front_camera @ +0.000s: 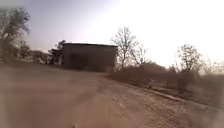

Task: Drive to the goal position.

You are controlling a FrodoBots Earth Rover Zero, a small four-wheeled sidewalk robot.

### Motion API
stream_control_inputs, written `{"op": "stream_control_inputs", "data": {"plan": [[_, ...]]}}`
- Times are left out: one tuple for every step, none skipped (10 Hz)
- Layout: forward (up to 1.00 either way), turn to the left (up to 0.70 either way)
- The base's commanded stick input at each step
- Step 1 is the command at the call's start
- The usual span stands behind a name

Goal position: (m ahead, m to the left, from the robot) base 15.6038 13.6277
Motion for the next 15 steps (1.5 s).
{"op": "stream_control_inputs", "data": {"plan": [[0.70, 0.00], [0.70, 0.00], [0.70, 0.00], [0.70, 0.00], [0.70, 0.00], [0.70, 0.00], [0.70, 0.00], [0.70, 0.00], [0.70, 0.00], [0.70, 0.00], [0.70, 0.00], [0.70, 0.00], [0.70, 0.00], [0.70, 0.00], [0.70, 0.00]]}}
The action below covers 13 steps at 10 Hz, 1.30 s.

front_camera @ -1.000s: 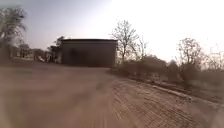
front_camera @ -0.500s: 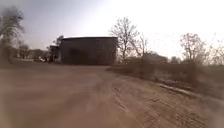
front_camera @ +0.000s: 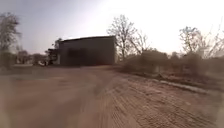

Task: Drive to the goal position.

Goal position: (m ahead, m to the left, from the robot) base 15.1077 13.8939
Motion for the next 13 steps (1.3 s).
{"op": "stream_control_inputs", "data": {"plan": [[0.70, 0.00], [0.70, 0.00], [0.70, 0.00], [0.70, 0.00], [0.70, 0.00], [0.70, 0.00], [0.70, 0.00], [0.70, 0.00], [0.70, 0.00], [0.70, 0.00], [0.70, 0.00], [0.70, 0.00], [0.70, 0.00]]}}
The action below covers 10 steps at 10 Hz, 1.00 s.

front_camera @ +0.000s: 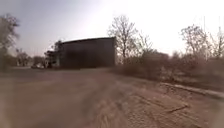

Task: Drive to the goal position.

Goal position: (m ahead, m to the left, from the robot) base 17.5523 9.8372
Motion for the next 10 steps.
{"op": "stream_control_inputs", "data": {"plan": [[0.70, 0.00], [0.70, 0.00], [0.70, 0.35], [0.70, 0.35], [0.70, 0.35], [0.70, 0.35], [0.70, 0.35], [0.70, 0.35], [0.70, 0.35], [0.70, 0.00]]}}
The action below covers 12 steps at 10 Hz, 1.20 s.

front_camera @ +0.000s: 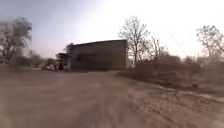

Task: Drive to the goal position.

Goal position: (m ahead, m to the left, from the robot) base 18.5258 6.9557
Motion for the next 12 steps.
{"op": "stream_control_inputs", "data": {"plan": [[0.70, 0.00], [0.70, 0.00], [0.70, 0.00], [0.70, 0.00], [0.70, 0.00], [0.70, 0.00], [0.70, 0.00], [0.70, 0.00], [0.70, 0.00], [0.70, 0.00], [0.70, 0.00], [0.70, 0.00]]}}
